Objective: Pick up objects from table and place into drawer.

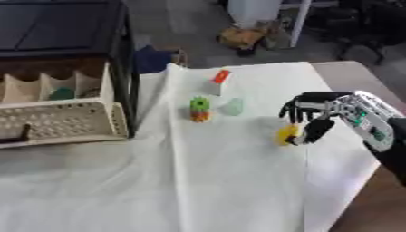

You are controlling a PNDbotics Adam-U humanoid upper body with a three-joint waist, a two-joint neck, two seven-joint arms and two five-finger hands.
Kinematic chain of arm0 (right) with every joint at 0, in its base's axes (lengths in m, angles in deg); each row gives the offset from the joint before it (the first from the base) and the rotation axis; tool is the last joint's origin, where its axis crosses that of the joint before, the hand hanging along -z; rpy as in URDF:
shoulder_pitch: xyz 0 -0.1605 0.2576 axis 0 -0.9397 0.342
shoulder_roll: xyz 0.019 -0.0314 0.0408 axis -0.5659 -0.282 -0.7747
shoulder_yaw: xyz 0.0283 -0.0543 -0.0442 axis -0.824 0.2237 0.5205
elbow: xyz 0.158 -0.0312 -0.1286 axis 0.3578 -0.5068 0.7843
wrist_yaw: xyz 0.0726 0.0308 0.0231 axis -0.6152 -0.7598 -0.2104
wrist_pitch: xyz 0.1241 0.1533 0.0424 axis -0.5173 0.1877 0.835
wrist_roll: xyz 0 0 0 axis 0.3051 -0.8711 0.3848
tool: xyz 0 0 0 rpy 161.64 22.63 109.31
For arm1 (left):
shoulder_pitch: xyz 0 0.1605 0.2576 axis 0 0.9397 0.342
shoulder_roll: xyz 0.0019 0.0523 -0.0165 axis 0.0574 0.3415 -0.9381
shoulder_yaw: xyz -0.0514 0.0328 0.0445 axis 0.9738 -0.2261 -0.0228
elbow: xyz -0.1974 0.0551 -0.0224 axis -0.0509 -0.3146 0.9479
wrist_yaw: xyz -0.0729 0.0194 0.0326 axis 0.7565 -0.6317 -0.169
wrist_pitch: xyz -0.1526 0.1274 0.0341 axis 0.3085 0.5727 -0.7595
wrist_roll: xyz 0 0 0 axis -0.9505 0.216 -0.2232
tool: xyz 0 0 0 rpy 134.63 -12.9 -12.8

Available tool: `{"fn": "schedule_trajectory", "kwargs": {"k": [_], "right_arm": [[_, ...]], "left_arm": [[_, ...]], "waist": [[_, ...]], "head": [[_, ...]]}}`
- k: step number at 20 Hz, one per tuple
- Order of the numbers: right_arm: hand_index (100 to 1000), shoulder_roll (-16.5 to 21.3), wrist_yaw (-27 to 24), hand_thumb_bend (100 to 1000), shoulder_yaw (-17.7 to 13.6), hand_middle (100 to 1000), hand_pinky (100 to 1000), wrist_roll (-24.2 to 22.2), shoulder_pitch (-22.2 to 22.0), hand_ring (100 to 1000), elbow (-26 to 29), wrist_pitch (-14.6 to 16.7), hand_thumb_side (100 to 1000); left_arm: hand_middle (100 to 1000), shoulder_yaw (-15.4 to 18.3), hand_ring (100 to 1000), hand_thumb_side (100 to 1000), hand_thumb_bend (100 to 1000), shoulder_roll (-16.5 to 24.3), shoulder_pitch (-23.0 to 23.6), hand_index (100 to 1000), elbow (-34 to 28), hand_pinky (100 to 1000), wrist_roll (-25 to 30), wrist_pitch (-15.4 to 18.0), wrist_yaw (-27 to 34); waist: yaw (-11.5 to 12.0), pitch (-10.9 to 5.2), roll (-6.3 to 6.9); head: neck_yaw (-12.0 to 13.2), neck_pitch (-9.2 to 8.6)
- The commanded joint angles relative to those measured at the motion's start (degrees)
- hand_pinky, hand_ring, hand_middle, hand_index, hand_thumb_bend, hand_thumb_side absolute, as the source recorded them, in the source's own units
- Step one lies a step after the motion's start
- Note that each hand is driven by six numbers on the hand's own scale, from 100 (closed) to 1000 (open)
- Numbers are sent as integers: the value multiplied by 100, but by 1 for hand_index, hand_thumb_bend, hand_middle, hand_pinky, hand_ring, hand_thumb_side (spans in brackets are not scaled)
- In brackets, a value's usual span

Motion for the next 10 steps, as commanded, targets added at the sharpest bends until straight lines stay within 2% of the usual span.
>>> {"fn": "schedule_trajectory", "kwargs": {"k": [1, 3, 10], "right_arm": [[848, 143, 81, 353, -35, 687, 591, -32, 96, 691, -24, 25, 296], [845, 138, 79, 356, -33, 715, 591, -45, 96, 699, -36, 35, 292], [835, 101, 26, 361, -17, 709, 584, -84, 90, 695, -52, 36, 287]], "left_arm": [[360, 75, 329, 1000, 100, 83, -34, 604, -69, 338, 16, 3, 29], [360, 78, 329, 1000, 100, 79, -30, 600, -69, 338, 20, -1, 32], [358, 77, 329, 1000, 100, 64, -17, 594, -69, 337, 33, -7, 30]], "waist": [[12, -96, 4], [12, -94, 6], [23, -87, 14]], "head": [[-20, -59], [-24, -59], [-34, -71]]}}
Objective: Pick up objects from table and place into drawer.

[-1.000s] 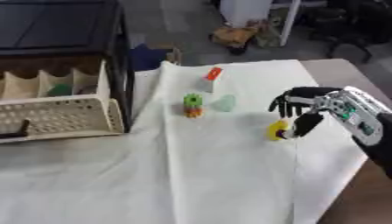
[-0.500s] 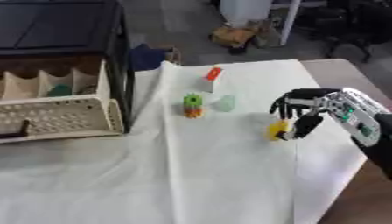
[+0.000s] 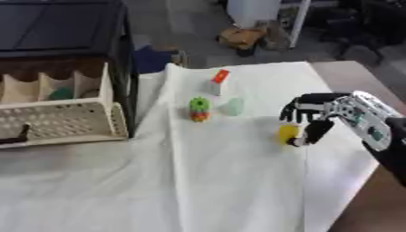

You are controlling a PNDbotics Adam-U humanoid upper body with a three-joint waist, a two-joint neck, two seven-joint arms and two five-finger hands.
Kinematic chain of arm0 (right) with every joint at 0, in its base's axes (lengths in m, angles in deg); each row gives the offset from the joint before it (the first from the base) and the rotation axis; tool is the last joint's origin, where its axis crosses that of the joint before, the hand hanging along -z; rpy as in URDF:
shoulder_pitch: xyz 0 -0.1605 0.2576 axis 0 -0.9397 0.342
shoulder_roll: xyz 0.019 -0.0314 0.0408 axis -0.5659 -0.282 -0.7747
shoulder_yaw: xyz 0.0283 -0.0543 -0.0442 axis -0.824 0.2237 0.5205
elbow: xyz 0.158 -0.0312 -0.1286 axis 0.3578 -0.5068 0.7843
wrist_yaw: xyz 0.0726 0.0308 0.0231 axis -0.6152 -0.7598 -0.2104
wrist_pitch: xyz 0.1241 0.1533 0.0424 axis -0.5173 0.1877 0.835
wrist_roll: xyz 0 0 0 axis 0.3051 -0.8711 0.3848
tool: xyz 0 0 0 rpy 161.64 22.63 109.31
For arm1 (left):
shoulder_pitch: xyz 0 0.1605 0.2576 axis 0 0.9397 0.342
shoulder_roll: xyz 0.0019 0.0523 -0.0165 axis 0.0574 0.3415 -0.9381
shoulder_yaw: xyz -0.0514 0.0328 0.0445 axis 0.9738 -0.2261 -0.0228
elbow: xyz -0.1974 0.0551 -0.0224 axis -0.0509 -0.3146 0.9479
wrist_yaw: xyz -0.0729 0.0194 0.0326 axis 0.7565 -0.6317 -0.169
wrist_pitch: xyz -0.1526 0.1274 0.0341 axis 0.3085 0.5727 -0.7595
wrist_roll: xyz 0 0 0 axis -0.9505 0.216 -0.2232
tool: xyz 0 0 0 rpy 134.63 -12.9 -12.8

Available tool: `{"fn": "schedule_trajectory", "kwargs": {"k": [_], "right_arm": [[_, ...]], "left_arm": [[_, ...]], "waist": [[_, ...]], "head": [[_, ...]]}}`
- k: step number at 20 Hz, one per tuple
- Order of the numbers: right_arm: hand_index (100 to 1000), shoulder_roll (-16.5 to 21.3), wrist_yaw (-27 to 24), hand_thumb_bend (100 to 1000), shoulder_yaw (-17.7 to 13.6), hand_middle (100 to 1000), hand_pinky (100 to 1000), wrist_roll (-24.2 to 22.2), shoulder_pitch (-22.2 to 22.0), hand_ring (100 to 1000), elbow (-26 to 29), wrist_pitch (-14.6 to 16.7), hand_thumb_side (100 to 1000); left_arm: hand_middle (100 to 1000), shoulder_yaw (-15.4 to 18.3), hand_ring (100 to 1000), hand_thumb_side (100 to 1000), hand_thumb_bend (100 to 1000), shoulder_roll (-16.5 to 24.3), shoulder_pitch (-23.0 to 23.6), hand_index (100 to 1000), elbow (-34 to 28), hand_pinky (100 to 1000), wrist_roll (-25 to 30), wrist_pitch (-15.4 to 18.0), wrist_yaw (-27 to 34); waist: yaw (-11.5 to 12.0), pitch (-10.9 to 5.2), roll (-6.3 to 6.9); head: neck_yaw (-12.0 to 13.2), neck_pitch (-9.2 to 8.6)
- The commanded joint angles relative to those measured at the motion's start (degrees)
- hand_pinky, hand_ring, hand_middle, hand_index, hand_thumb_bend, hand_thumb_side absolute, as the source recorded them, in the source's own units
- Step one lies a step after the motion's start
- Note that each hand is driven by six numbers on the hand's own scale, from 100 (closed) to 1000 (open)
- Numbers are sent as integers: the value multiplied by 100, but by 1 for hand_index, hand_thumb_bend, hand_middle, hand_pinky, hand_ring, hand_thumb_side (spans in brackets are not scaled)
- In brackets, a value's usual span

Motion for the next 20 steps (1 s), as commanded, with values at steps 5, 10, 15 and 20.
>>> {"fn": "schedule_trajectory", "kwargs": {"k": [5, 10, 15, 20], "right_arm": [[825, 85, -18, 361, -1, 685, 578, -58, 72, 689, -11, 7, 278], [819, 64, -51, 361, 12, 675, 572, -32, 56, 683, -21, -19, 282], [805, 57, -54, 341, 29, 640, 563, -30, 70, 676, -22, -22, 289], [761, 60, -38, 330, 35, 579, 518, -27, 78, 629, -55, -39, 287]], "left_arm": [[358, 79, 329, 1000, 100, 87, -21, 593, -69, 337, 18, 6, 24], [358, 76, 329, 1000, 100, 77, -14, 592, -69, 338, 28, 3, 20], [357, 80, 329, 1000, 100, 73, -9, 592, -69, 337, 29, -2, 20], [356, 84, 329, 1000, 100, 71, -6, 590, -69, 337, 29, -5, 22]], "waist": [[17, -82, 10], [17, -78, 10], [27, -82, 3], [27, -78, -6]], "head": [[-27, -72], [-33, -81], [-41, -79], [-41, -75]]}}
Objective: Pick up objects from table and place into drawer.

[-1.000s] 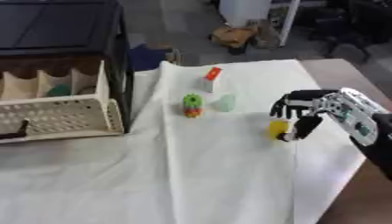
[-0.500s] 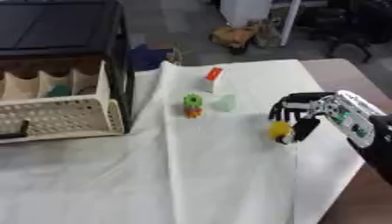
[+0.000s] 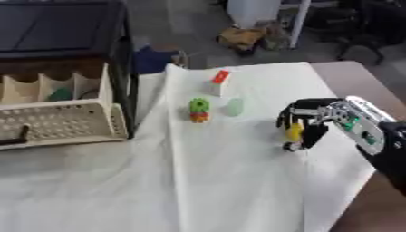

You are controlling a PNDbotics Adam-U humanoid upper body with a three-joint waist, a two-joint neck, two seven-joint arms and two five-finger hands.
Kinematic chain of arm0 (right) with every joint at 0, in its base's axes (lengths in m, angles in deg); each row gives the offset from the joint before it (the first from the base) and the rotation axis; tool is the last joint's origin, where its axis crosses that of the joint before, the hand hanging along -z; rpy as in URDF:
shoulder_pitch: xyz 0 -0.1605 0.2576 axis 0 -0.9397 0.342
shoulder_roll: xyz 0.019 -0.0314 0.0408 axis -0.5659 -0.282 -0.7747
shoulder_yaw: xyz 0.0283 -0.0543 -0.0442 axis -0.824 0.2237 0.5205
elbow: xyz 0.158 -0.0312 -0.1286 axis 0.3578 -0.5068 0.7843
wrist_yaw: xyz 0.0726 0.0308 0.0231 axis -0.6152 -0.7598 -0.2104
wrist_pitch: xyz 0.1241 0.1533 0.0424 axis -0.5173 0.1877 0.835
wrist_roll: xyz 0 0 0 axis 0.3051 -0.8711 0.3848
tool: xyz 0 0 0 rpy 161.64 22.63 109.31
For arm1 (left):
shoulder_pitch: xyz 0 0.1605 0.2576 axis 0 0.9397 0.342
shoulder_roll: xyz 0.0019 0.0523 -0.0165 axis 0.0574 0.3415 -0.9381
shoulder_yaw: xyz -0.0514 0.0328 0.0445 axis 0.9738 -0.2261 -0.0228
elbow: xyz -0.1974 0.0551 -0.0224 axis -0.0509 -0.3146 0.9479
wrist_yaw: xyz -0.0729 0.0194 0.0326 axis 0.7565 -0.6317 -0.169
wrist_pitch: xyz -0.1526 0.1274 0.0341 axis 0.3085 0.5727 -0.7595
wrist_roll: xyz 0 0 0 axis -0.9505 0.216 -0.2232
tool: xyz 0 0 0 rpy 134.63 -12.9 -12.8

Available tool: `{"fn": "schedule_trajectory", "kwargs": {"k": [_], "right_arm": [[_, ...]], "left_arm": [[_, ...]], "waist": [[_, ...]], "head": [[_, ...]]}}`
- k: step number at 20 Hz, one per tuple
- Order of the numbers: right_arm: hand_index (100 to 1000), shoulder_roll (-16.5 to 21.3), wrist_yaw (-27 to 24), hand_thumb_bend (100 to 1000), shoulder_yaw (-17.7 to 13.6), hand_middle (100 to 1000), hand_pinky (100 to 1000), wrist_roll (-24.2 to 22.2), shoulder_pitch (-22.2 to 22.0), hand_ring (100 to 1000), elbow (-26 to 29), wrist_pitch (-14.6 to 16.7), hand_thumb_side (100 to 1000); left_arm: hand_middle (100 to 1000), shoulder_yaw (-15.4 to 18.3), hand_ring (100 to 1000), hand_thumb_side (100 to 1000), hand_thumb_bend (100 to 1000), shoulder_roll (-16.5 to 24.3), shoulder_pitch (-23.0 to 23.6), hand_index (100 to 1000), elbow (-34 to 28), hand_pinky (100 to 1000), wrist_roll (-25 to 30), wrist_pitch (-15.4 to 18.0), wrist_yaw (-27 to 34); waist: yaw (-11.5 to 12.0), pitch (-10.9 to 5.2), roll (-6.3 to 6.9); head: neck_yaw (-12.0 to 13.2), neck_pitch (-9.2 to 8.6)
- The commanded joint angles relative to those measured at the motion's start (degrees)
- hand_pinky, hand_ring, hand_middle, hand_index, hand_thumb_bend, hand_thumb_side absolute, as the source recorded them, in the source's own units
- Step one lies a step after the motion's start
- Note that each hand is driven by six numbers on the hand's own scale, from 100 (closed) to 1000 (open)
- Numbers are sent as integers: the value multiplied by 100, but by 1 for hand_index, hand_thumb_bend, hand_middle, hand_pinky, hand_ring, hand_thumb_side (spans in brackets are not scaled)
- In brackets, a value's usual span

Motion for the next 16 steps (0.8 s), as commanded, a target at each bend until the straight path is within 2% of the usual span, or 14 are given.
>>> {"fn": "schedule_trajectory", "kwargs": {"k": [1, 4, 7, 10, 13, 16], "right_arm": [[761, 151, -8, 330, -36, 579, 518, 18, 82, 629, 13, -17, 287], [756, 155, -20, 336, -38, 571, 483, 23, 82, 605, 5, -22, 284], [764, 168, -10, 340, -44, 582, 495, 22, 83, 617, -4, -30, 287], [834, 182, 24, 386, -74, 677, 589, 32, 93, 706, 4, -34, 297], [857, 190, 78, 424, -130, 704, 643, 110, 108, 742, 45, -42, 306], [860, 204, 115, 443, -167, 709, 650, 169, 110, 747, 92, -42, 316]], "left_arm": [[356, 83, 329, 1000, 100, 85, -39, 590, -69, 337, 10, -2, 21], [355, 86, 329, 1000, 100, 81, -32, 589, -69, 337, 10, -4, 17], [356, 90, 330, 1000, 100, 84, -33, 589, -69, 336, 5, -1, 18], [356, 91, 330, 1000, 100, 86, -35, 588, -69, 337, 2, 1, 19], [356, 90, 330, 1000, 100, 87, -33, 588, -69, 337, 7, 6, 16], [356, 92, 330, 1000, 100, 90, -32, 588, -69, 338, 8, 9, 18]], "waist": [[8, -89, -1], [2, -85, -1], [-4, -85, 0], [-12, -87, 1], [-18, -88, 4], [-22, -88, 6]], "head": [[-8, -53], [-15, -50], [-14, -48], [-14, -56], [-19, -65], [-34, -60]]}}
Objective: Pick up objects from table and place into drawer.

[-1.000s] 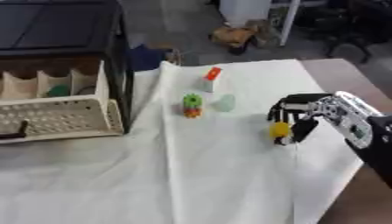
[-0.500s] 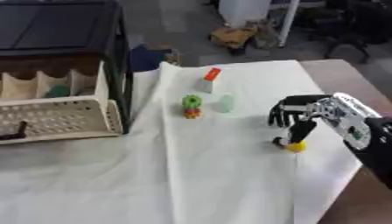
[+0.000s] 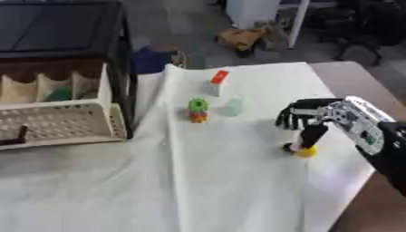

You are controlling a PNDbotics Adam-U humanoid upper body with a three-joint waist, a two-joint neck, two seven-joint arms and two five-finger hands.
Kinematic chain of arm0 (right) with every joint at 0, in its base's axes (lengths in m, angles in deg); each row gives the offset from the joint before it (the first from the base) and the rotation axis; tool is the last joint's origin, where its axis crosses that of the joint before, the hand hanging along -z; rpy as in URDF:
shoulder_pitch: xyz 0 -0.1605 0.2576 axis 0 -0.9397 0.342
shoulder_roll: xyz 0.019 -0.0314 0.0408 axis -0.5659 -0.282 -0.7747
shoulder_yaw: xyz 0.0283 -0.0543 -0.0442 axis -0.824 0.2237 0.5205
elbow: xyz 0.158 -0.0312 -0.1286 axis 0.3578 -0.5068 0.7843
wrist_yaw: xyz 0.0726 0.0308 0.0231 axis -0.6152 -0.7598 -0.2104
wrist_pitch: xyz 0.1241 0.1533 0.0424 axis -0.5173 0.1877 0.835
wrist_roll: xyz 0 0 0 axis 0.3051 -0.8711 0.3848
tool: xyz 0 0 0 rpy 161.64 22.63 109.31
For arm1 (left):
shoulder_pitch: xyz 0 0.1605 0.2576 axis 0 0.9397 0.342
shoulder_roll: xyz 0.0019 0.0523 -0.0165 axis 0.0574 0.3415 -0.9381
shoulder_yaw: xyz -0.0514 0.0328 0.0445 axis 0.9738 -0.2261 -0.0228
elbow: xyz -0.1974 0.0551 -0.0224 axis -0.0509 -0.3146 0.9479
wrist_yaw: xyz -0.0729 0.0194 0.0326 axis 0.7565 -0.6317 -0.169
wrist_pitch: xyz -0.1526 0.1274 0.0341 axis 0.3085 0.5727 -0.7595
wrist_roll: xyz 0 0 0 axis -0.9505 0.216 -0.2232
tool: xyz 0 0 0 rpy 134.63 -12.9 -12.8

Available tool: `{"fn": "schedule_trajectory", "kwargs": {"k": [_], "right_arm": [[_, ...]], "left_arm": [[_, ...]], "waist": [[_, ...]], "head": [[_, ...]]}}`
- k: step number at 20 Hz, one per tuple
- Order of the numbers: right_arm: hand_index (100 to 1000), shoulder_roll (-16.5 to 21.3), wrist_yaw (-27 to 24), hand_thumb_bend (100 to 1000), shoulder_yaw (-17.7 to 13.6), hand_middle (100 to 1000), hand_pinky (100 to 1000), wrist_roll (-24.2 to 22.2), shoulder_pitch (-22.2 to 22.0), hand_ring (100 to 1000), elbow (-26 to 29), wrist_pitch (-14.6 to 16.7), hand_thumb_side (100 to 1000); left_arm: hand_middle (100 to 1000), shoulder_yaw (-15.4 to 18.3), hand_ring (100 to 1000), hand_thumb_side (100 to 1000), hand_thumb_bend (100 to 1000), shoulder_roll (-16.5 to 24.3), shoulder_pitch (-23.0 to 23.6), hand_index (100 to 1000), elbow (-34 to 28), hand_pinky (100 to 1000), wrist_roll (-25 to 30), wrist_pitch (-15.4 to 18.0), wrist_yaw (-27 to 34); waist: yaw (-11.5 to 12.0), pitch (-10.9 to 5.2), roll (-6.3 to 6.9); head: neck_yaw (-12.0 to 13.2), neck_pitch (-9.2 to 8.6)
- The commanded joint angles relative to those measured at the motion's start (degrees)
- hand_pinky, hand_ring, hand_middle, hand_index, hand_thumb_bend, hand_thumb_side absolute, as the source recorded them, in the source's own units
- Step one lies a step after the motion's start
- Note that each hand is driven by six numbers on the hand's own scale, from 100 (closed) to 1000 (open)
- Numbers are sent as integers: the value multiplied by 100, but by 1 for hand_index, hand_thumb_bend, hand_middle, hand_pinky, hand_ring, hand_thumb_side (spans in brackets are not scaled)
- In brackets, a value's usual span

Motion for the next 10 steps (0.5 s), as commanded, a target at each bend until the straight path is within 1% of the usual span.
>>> {"fn": "schedule_trajectory", "kwargs": {"k": [1, 2, 10], "right_arm": [[859, 213, 73, 426, -131, 708, 649, 71, 100, 746, 141, -5, 329], [858, 223, 66, 449, -150, 707, 648, 82, 93, 745, 165, -11, 321], [841, 437, -70, 460, -291, 689, 635, 137, -70, 730, 515, -118, 347]], "left_arm": [[356, 90, 330, 1000, 100, 93, -35, 588, -69, 338, 9, 10, 15], [356, 91, 330, 1000, 100, 94, -31, 588, -69, 338, 10, 10, 12], [356, 109, 330, 1000, 100, 134, -10, 587, -69, 337, -8, 9, 6]], "waist": [[-13, -89, 4], [-15, -89, 3], [-60, -107, -25]], "head": [[-24, -55], [-24, -55], [13, -43]]}}
